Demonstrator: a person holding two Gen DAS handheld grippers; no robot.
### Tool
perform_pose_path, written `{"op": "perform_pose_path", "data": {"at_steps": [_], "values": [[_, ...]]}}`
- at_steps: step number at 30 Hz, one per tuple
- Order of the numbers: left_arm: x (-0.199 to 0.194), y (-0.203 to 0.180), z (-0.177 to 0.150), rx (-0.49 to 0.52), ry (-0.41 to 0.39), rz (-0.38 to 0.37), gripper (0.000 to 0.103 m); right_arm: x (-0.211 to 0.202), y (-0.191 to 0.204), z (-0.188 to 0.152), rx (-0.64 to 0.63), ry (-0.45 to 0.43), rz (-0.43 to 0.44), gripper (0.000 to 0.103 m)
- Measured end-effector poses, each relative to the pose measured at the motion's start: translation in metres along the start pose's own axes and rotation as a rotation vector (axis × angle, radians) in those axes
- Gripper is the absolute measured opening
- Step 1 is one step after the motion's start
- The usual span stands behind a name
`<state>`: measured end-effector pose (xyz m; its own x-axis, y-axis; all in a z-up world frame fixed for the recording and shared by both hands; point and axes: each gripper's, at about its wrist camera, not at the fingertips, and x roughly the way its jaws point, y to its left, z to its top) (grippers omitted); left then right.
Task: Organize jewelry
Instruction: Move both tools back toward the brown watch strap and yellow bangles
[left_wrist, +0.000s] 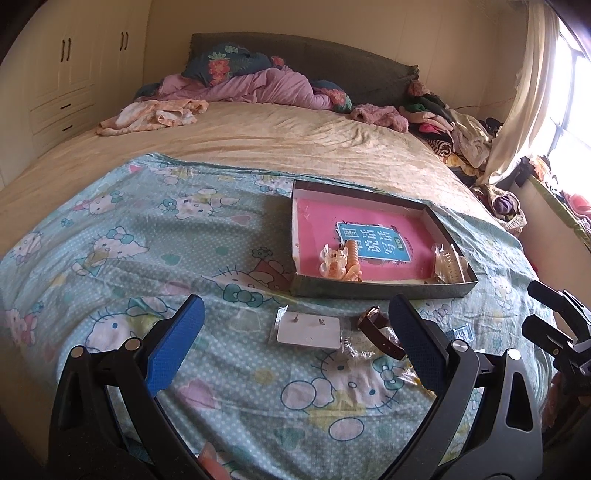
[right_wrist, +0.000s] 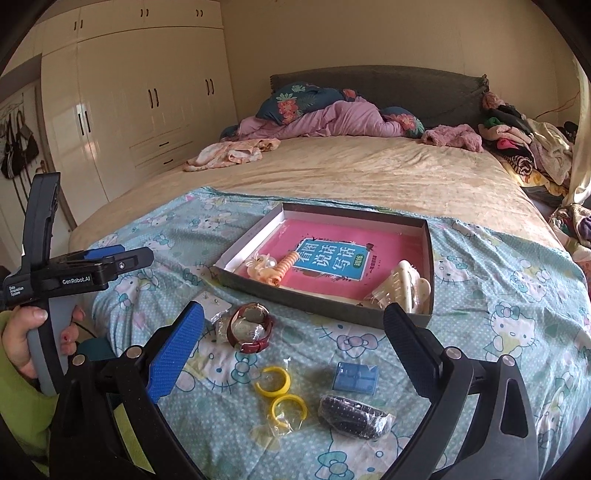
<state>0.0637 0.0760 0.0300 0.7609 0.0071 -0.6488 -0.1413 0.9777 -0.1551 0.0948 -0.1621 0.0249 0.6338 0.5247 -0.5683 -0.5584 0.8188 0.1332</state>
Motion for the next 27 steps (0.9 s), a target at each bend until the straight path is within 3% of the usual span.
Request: {"op": "perform_pose_path", "data": {"at_steps": [27], "values": [[0.035, -0.01, -0.043, 0.083, 0.157, 0.035, 0.093, 0.029, 0.027, -0.042, -0.061, 0.159, 0.075, 0.097]]}}
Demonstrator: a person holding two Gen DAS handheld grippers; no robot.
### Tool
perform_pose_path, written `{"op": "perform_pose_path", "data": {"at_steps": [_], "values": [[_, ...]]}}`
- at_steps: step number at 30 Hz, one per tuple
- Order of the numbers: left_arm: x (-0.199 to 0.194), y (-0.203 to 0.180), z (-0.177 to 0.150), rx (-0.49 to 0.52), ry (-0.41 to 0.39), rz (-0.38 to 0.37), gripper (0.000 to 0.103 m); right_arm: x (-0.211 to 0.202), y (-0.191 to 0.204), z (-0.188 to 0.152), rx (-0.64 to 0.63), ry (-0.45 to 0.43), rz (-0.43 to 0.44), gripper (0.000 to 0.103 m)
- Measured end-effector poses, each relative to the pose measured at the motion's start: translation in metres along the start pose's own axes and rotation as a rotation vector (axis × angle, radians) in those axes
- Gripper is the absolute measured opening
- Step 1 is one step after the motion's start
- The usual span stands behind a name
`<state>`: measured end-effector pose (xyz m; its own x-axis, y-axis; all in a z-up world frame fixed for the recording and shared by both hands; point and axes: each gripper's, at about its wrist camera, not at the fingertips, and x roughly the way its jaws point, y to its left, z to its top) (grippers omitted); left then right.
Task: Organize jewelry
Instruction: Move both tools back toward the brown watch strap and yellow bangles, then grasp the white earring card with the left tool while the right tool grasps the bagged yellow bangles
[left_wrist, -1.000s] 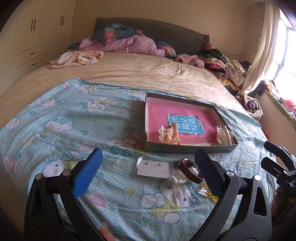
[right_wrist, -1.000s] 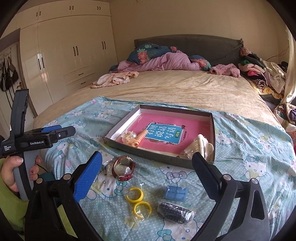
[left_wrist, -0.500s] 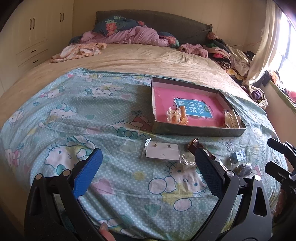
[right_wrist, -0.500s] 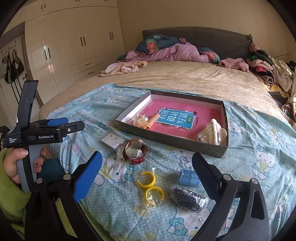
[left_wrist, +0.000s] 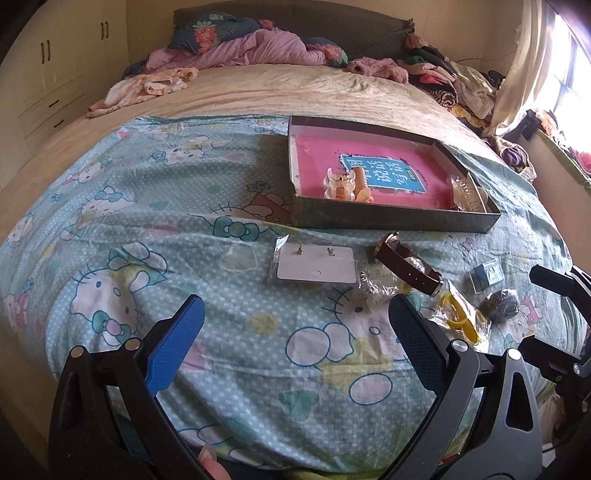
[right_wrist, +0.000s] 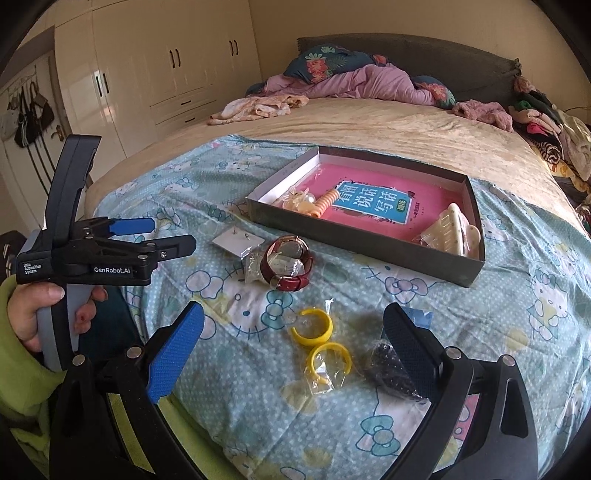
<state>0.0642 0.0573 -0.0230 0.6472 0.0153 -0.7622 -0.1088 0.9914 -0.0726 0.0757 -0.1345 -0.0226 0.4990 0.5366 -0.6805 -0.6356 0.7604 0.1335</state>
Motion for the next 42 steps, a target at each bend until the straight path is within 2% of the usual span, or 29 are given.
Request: {"op": "perform_pose_path", "data": {"at_steps": [13, 19, 25, 28, 33, 38, 42], "values": [[0.022, 0.001, -0.007, -0.015, 0.055, -0.029, 0.093, 0.038, 0.003, -0.016, -0.032, 0.116, 0.012, 0.097], [0.03, 0.003, -0.007, -0.03, 0.068, -0.04, 0.093, 0.06, 0.0, -0.02, -0.053, 0.162, -0.011, 0.095], [0.039, 0.004, -0.005, -0.038, 0.071, -0.047, 0.093, 0.075, 0.0, -0.023, -0.109, 0.183, -0.043, 0.09], [0.046, 0.004, -0.003, -0.047, 0.078, -0.055, 0.093, 0.084, 0.002, -0.025, -0.144, 0.199, -0.034, 0.081], [0.056, 0.005, 0.001, -0.071, 0.082, -0.072, 0.093, 0.087, -0.004, -0.027, -0.125, 0.185, -0.011, 0.073], [0.066, 0.011, 0.007, -0.105, 0.086, -0.087, 0.093, 0.085, -0.008, -0.023, -0.115, 0.17, 0.021, 0.046], [0.071, 0.014, 0.014, -0.133, 0.09, -0.126, 0.093, 0.085, -0.009, -0.022, -0.098, 0.164, 0.034, 0.044]]}}
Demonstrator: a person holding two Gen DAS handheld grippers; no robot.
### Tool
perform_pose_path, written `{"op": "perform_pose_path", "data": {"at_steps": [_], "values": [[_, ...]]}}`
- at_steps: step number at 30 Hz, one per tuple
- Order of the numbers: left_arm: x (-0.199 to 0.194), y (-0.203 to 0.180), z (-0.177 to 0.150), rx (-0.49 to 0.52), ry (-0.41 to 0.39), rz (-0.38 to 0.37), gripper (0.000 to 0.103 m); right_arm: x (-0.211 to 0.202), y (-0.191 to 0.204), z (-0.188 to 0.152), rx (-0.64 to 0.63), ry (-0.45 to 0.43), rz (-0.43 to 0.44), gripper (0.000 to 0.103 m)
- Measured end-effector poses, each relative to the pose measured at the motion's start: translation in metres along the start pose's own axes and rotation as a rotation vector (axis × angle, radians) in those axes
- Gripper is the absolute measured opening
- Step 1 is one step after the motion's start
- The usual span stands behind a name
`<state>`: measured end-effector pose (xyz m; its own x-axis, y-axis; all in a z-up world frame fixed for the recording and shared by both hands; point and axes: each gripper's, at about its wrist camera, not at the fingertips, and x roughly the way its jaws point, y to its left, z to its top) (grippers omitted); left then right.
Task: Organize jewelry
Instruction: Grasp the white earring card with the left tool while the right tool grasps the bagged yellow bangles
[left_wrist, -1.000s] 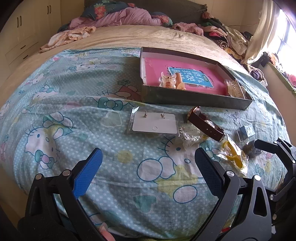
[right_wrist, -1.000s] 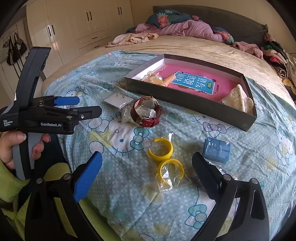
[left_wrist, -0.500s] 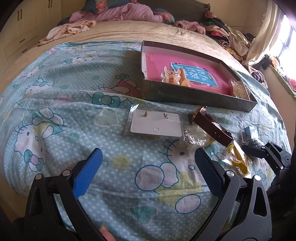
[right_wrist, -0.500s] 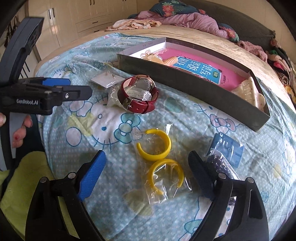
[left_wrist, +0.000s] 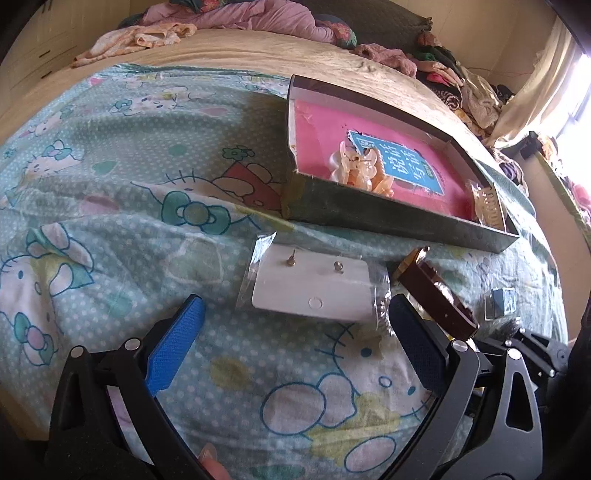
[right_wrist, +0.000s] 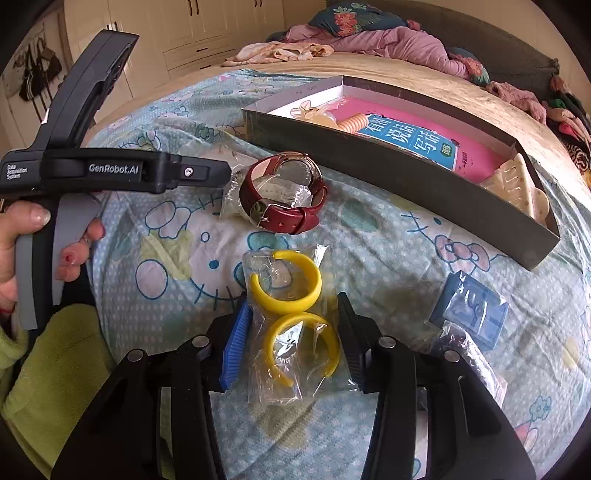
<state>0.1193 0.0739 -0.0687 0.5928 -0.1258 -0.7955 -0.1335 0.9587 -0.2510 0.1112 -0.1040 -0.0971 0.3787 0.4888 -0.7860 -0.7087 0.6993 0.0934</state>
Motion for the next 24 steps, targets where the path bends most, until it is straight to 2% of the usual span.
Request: {"op": "perform_pose_path", "data": {"at_steps": [12, 13, 16, 20, 24], "values": [[0.018, -0.013, 0.012, 0.079, 0.017, 0.031, 0.092, -0.007, 0.007, 0.005, 0.022, -0.036, 0.077, 0.039], [0.018, -0.013, 0.011, 0.084, 0.017, 0.028, 0.088, -0.007, 0.008, 0.005, 0.022, -0.036, 0.078, 0.039], [0.015, -0.015, 0.01, 0.097, 0.011, 0.021, 0.068, -0.007, 0.009, 0.006, 0.032, -0.038, 0.087, 0.039], [0.011, -0.015, 0.007, 0.095, 0.006, 0.007, 0.062, -0.008, 0.009, 0.007, 0.042, -0.041, 0.096, 0.039], [0.0, -0.012, 0.002, 0.08, -0.008, -0.014, 0.06, -0.015, 0.011, 0.006, 0.041, -0.049, 0.097, 0.039]]}}
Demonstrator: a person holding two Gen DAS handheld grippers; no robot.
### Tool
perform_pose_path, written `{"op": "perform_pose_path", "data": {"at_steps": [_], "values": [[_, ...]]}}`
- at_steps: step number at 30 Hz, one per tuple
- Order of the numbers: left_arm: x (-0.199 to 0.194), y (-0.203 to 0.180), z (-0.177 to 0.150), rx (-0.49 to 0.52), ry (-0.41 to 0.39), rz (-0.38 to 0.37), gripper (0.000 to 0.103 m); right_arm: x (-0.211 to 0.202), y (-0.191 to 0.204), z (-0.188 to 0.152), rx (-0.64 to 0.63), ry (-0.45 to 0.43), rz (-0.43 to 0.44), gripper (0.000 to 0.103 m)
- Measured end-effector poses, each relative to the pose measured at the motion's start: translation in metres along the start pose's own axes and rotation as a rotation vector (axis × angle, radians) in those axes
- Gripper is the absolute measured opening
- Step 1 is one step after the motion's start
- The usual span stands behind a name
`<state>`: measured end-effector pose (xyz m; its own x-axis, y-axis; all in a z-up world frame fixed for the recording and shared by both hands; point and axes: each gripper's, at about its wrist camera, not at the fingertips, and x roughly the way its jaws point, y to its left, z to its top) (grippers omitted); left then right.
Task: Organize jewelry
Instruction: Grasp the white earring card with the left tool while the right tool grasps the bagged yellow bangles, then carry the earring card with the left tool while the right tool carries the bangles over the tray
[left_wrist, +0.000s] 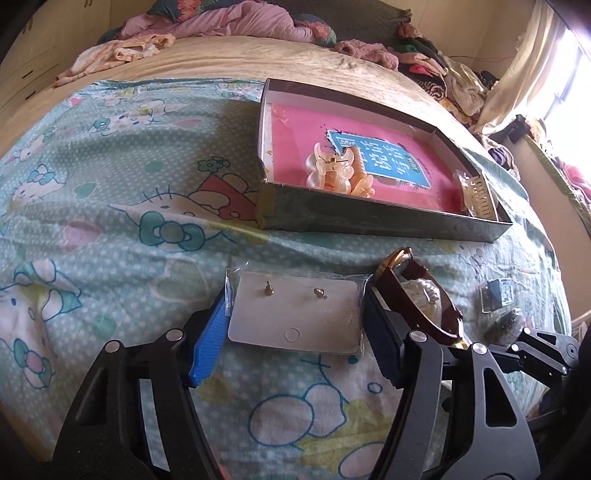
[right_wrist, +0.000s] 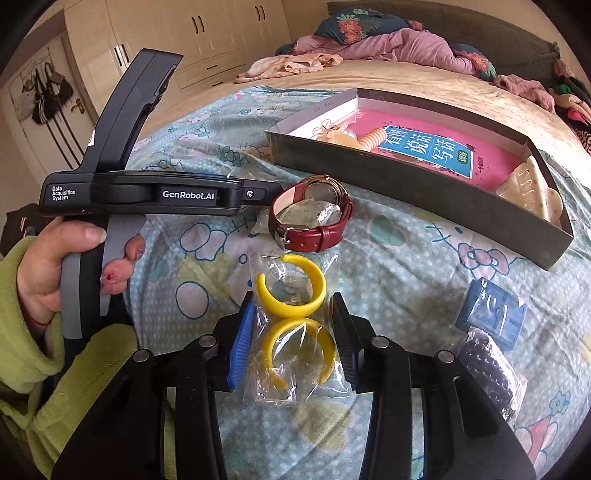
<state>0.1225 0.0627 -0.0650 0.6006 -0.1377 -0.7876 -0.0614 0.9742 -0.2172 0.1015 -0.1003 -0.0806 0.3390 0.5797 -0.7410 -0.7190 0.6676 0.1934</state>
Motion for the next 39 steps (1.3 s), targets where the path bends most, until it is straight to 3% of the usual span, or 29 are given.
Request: {"op": "perform_pose_path", "data": {"at_steps": [20, 39], "values": [[-0.069, 0.006, -0.005, -0.02, -0.143, -0.003, 0.06, -0.045, 0.008, 0.01, -0.006, -0.105, 0.001, 0.037], [-0.071, -0.026, 0.014, 0.025, -0.174, -0.022, 0.06, -0.073, -0.03, 0.029, 0.067, -0.218, -0.069, 0.037]]}}
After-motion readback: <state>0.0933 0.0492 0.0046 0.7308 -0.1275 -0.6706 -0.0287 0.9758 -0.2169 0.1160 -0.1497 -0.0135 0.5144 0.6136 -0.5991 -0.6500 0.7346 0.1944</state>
